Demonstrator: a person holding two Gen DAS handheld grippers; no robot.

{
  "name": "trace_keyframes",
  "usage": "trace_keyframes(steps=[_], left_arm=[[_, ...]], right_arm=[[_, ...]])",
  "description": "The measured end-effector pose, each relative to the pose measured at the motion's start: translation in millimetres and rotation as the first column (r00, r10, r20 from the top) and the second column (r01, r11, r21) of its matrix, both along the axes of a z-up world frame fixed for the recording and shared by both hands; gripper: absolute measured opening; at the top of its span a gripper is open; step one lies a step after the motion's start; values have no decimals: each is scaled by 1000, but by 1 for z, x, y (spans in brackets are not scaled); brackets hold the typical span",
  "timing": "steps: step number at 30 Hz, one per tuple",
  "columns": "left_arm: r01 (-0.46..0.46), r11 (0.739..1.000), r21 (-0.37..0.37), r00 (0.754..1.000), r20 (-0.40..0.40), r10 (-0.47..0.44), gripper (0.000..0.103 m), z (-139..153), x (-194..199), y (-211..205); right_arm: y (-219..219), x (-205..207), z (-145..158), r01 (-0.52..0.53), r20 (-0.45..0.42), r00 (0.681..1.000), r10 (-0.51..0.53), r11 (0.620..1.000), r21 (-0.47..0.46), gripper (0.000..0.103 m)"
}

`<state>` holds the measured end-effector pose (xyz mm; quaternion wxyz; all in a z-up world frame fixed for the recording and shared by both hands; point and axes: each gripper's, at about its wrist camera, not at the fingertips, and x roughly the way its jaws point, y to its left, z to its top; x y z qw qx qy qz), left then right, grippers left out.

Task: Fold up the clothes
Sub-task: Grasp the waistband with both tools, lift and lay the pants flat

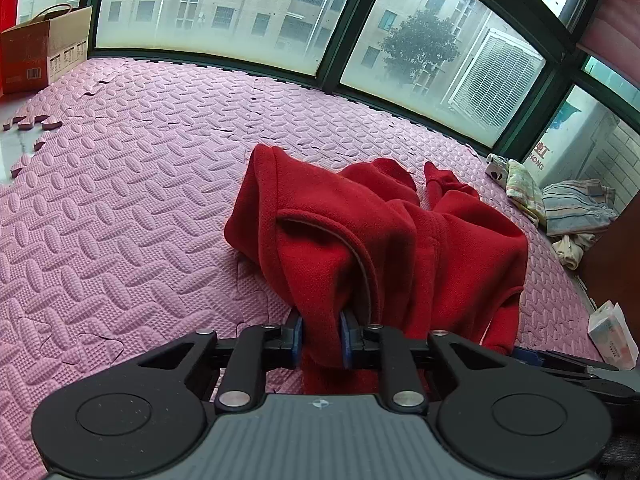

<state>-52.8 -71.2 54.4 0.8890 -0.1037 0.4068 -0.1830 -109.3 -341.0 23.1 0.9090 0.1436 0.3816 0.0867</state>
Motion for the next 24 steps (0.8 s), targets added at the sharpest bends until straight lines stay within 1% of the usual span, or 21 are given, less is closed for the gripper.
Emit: trace_keyframes(steps=[1, 2, 4, 5, 8, 12, 16, 21, 23, 24], left_arm=[[6, 1000, -2, 1000, 4, -6, 16, 2, -1, 0], [12, 1000, -6, 1000, 7, -12, 14, 4, -3, 1], [25, 1000, -15, 1000, 12, -25, 13, 8, -7, 2], [31, 999, -17, 999, 12, -31, 12, 11, -9, 3], [59, 998, -30, 998, 17, -59, 12, 19, -19, 6], [105, 993, -52, 994, 6, -105, 12, 29, -38, 12], [157, 986, -64, 987, -23, -158, 12, 31, -58, 15], [233, 971, -46, 969, -77, -236, 14, 21, -78, 12], [243, 969, -38, 965, -92, -245, 17, 18, -82, 13], [247, 968, -34, 963, -99, -250, 21, 17, -84, 13]], right_arm=[[-1, -1, 1, -1, 1, 1000, 1, 1000, 10, 40], [-3, -2, 2, -1, 3, 1000, 1, 1000, 21, 32], [-8, -6, 7, -4, 9, 1000, 4, 999, 50, 25], [-11, -9, 10, -9, 10, 1000, 8, 998, 62, 23], [-16, -20, 23, -39, 27, 999, 37, 996, 81, 20], [-19, -44, 45, -103, 44, 994, 100, 991, 84, 20], [-22, -68, 57, -163, 24, 987, 162, 984, 72, 20], [-19, -95, 54, -240, -66, 968, 244, 969, 59, 21], [-17, -102, 51, -263, -99, 958, 268, 963, 58, 32], [-18, -104, 50, -269, -108, 956, 273, 962, 52, 35]])
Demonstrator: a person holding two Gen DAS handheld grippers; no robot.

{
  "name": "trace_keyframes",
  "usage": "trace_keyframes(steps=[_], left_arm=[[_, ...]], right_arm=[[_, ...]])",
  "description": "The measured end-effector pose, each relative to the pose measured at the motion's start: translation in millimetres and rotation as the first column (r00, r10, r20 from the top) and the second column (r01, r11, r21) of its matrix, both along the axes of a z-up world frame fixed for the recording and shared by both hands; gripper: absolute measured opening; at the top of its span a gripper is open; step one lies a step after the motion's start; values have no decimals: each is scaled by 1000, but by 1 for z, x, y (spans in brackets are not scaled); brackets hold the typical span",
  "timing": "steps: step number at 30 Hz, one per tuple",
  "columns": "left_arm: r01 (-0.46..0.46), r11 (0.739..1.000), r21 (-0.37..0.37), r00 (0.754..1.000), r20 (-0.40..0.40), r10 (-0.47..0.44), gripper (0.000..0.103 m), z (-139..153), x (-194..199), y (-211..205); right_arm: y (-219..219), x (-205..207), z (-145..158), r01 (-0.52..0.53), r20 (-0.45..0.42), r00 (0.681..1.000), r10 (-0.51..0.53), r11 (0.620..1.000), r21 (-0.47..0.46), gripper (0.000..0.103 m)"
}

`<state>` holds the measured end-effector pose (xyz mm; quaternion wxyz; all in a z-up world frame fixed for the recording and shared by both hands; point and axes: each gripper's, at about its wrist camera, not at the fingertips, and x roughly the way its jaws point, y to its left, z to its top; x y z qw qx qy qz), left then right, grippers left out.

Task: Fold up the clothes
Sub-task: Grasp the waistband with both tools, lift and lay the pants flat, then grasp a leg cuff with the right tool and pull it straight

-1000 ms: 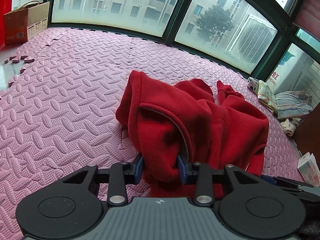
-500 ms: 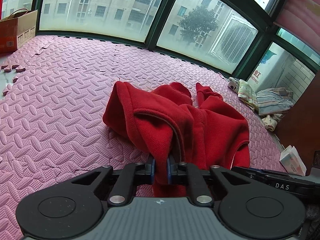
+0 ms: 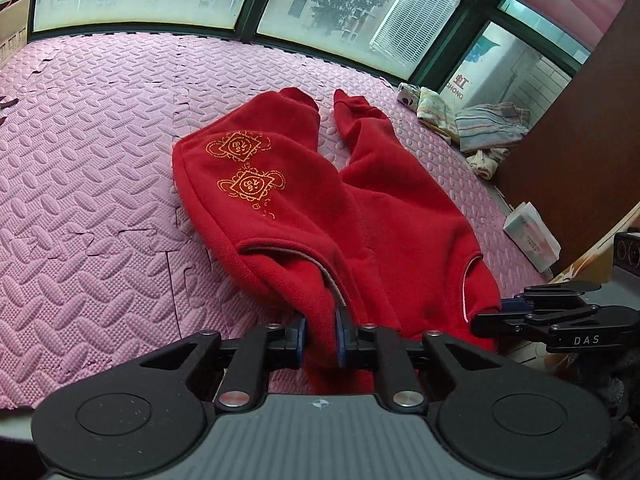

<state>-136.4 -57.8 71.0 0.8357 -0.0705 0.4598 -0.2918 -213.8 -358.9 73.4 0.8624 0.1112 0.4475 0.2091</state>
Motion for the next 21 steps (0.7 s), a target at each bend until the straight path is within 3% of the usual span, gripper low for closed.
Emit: trace_keyframes(steps=[2, 4, 8, 13, 16, 21], left_arm=[[11, 1000, 12, 1000, -13, -10, 23, -3, -3, 1], [16, 1000, 14, 1000, -12, -15, 42, -1, -5, 5], [20, 999, 24, 999, 36, -21, 58, 12, -8, 11], [-1, 1000, 27, 996, 86, -1, 84, 23, -2, 14], [-27, 999, 31, 994, 108, 23, 92, 24, 6, 12], [-94, 995, 22, 989, 114, 91, 94, 19, 25, 11]], right_arm=[[-2, -4, 0, -9, -12, 1000, 9, 1000, -16, 36], [-7, -5, 5, -8, -12, 1000, 8, 1000, -26, 39], [-20, 0, 19, 8, 14, 1000, -7, 999, -43, 53], [-36, 30, 31, 63, 89, 995, -55, 994, -91, 54], [-46, 60, 29, 114, 125, 987, -99, 986, -119, 55], [-74, 123, 19, 222, 173, 965, -194, 962, -159, 55]])
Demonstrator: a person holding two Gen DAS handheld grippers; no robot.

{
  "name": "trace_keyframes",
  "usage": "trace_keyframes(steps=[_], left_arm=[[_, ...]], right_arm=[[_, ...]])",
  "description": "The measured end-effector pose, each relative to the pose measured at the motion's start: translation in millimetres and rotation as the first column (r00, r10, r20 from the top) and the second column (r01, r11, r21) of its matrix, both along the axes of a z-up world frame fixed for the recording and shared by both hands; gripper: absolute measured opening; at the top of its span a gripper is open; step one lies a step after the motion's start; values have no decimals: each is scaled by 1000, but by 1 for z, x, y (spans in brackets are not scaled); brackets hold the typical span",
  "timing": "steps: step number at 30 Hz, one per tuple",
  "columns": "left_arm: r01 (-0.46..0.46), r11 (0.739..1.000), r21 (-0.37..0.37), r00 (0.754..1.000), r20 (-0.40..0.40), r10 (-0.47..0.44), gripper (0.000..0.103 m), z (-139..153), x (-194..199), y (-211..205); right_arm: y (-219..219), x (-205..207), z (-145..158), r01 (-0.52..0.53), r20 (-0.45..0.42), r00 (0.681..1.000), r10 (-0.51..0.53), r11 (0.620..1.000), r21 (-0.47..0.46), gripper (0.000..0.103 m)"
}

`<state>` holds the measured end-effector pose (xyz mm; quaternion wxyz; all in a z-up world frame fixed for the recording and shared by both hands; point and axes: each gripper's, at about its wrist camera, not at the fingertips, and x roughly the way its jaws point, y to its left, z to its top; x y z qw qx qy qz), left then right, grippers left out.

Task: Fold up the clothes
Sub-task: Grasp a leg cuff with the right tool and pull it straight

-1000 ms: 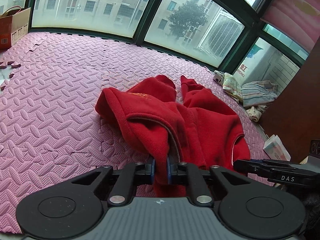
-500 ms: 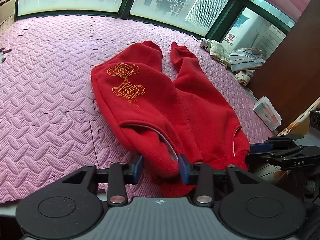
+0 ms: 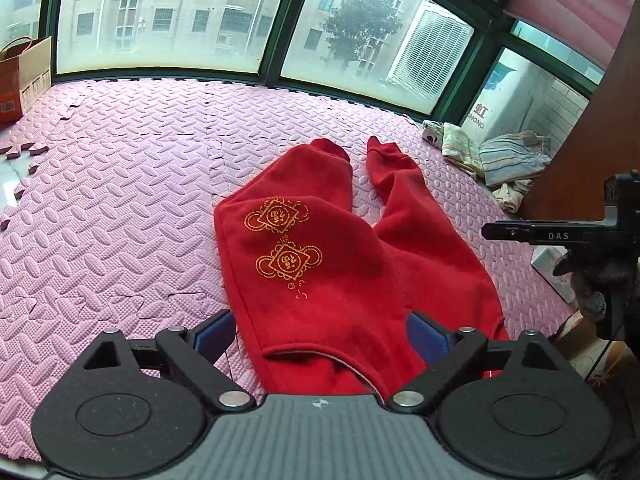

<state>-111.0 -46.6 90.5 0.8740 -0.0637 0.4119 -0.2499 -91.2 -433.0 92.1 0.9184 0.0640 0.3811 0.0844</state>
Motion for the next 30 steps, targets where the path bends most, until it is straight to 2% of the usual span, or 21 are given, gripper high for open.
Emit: trace_keyframes(steps=[9, 15, 17, 19, 23, 28, 30], left_arm=[[-81, 996, -21, 997, -14, 81, 98, -6, 29, -3], [-111, 994, -10, 993, -51, 111, 98, -15, 46, -3], [-116, 993, -5, 991, -61, 116, 98, -17, 50, -3], [-120, 993, 0, 990, -69, 120, 98, -19, 55, -3], [-124, 992, 6, 989, -78, 124, 98, -22, 62, -6], [-117, 993, 6, 990, -76, 117, 98, -23, 66, -8], [-116, 993, 7, 990, -82, 116, 98, -24, 67, -8]], right_arm=[[-45, 113, -22, 163, -17, 986, -163, 986, 13, 53], [-63, 172, -52, 221, -76, 973, -218, 975, 29, 47], [-67, 190, -62, 226, -96, 971, -221, 973, 38, 42], [-67, 198, -67, 225, -110, 970, -218, 973, 55, 36], [-62, 206, -71, 212, -113, 972, -204, 975, 65, 12], [-69, 196, -59, 281, -32, 959, -281, 960, -16, 9], [-74, 193, -57, 306, -22, 951, -308, 951, -51, 20]])
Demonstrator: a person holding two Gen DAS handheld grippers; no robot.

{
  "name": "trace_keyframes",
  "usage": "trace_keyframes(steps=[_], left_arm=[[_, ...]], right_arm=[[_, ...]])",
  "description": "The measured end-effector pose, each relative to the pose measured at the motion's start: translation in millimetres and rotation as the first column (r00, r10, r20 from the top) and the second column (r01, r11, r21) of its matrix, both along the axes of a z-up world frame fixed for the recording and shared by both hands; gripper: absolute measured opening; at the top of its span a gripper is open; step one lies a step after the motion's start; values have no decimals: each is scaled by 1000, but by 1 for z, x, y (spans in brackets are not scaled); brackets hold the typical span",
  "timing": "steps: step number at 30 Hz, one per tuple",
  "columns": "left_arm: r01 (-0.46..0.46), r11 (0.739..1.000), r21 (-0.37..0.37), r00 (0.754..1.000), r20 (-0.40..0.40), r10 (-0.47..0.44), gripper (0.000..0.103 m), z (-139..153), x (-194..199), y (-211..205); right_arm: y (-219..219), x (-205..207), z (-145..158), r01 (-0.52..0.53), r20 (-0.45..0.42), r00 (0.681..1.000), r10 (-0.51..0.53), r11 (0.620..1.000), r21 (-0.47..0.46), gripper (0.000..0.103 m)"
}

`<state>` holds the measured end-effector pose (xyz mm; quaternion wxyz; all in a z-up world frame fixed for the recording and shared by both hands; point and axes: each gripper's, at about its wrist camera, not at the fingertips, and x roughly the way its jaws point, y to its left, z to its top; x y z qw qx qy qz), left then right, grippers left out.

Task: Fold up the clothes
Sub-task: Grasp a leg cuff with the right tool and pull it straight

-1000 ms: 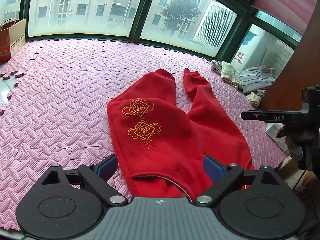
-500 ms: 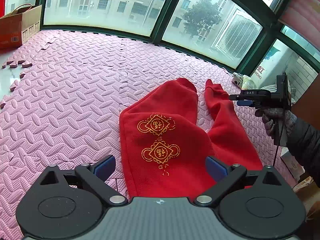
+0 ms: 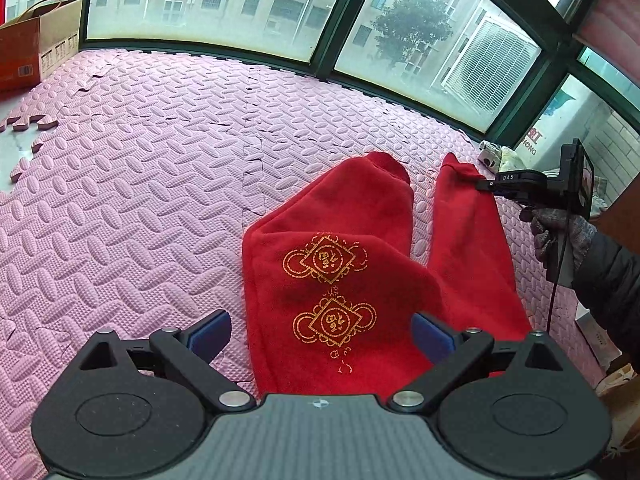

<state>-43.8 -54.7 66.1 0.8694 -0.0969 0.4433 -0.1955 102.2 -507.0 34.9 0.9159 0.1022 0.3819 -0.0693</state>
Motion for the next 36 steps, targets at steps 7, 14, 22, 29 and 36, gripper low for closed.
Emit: trace_keyframes(steps=[7, 14, 22, 29, 36], left_arm=[[-1, 1000, -13, 1000, -9, 1, 99, -3, 0, 2], [-9, 1000, -24, 1000, -17, 9, 99, -5, -2, 5], [-3, 1000, -19, 1000, -28, 3, 100, -12, 0, 6], [15, 1000, -19, 1000, -16, -15, 98, -19, 7, 3], [13, 1000, -18, 1000, -18, -13, 94, -26, 15, 6]], right_arm=[[31, -5, 16, -181, 2, 983, 181, 983, -39, 37], [79, 14, -9, -272, -94, 960, 264, 958, -86, 40], [116, 7, 7, -390, -69, 910, 408, 901, 189, 39], [150, 16, -6, -425, -143, 878, 458, 880, 211, 24], [193, 46, 26, -504, -100, 861, 498, 862, -44, 12]])
